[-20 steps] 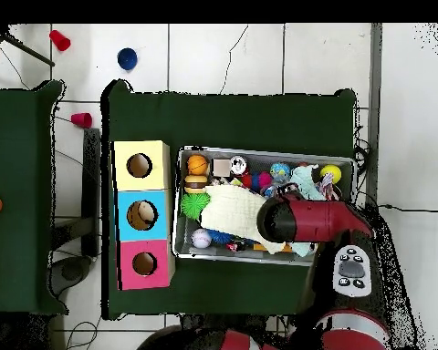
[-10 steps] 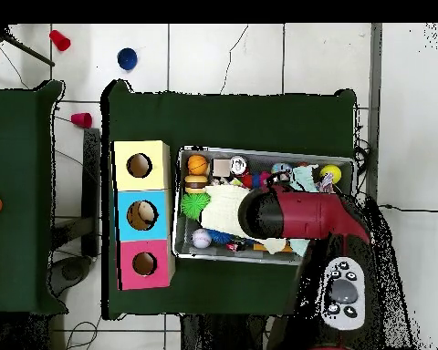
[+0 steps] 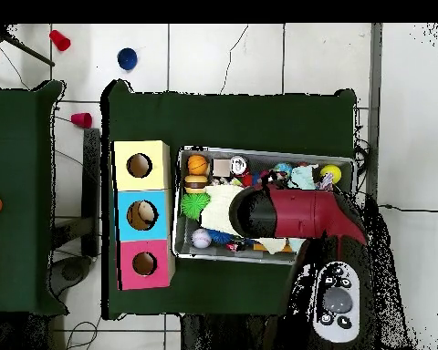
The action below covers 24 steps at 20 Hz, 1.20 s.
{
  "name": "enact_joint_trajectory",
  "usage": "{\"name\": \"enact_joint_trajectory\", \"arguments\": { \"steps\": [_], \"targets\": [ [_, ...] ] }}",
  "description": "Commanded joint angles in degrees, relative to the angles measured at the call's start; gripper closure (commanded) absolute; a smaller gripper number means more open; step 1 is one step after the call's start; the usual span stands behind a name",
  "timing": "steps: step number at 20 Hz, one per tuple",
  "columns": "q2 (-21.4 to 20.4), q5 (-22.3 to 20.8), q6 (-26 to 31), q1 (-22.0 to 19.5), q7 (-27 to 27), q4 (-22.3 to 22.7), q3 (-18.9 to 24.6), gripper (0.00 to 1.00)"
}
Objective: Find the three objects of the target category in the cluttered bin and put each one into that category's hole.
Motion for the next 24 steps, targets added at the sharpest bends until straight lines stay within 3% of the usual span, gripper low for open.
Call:
{"name": "enact_joint_trajectory", "arguments": {
  "steps": [1,6,12,13,16,24],
  "targets": [
    [1.05,1.23,1.54,-0.73,-2.37,3.97,4.31,0.0],
    [2.07,-0.72,3.56,1.79,-0.41,3.03,0.26,0.0],
    [5.97,-2.73,-0.28,2.92,1.61,3.61,-2.83,0.0],
    [6.26,-2.18,-0.96,2.93,1.4,4.17,-3.1,1.0],
    [7.03,-1.52,0.96,3.31,2.03,4.36,-3.83,1.0],
    [9.02,-2.11,-3.94,3.83,3.48,5.55,-6.63,1.0]
  ]
}}
